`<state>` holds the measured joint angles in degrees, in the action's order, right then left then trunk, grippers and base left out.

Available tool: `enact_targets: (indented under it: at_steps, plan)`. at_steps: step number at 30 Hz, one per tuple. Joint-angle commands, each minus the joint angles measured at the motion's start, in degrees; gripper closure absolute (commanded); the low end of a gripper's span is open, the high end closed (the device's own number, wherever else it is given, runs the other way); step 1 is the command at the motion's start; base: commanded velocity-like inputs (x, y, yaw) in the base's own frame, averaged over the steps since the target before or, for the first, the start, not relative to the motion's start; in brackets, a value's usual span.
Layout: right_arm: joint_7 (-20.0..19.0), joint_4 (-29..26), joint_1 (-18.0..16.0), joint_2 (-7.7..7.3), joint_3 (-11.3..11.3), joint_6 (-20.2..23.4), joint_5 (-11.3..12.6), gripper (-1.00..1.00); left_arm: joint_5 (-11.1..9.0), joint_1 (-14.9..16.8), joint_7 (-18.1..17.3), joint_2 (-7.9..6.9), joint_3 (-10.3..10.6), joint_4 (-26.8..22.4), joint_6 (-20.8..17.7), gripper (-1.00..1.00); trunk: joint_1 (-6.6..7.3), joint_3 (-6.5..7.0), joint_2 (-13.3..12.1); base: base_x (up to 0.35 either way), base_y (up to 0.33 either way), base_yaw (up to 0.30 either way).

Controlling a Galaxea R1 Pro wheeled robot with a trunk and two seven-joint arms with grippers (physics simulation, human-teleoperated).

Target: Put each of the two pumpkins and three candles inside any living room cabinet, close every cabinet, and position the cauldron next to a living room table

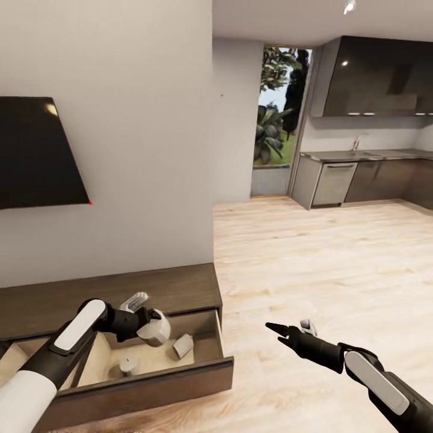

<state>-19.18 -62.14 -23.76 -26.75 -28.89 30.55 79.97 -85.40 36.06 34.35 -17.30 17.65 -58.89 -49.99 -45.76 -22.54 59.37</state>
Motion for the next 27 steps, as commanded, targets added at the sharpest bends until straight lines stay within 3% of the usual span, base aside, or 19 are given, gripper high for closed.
enact_targets:
  at_steps: [1,3,13,27]
  plan:
    - [-0.1,0.0,-0.1,-0.06,-0.1,0.1,0.3,-1.0,-0.7,0.1,0.8,-0.04,0.2,0.0,0.4,1.0,-0.01,0.01,0.0,0.0,0.0,0.207]
    - [-0.1,0.0,-0.1,-0.06,-0.1,0.1,0.3,-1.0,-0.1,0.1,0.8,-0.03,0.2,0.0,0.6,1.0,-0.01,0.15,0.0,0.0,0.0,0.207]
    - [-0.1,0.0,-0.1,-0.06,0.0,0.0,0.3,-1.0,7.6,0.1,0.8,2.17,0.0,0.1,1.5,1.0,-0.01,0.31,0.0,0.028,0.0,0.046]
    - [-0.1,0.0,-0.1,-0.06,0.0,0.0,0.3,-1.0,8.3,0.1,0.8,2.45,-0.2,1.0,2.4,1.0,-0.01,0.31,0.0,0.09,0.006,0.0]
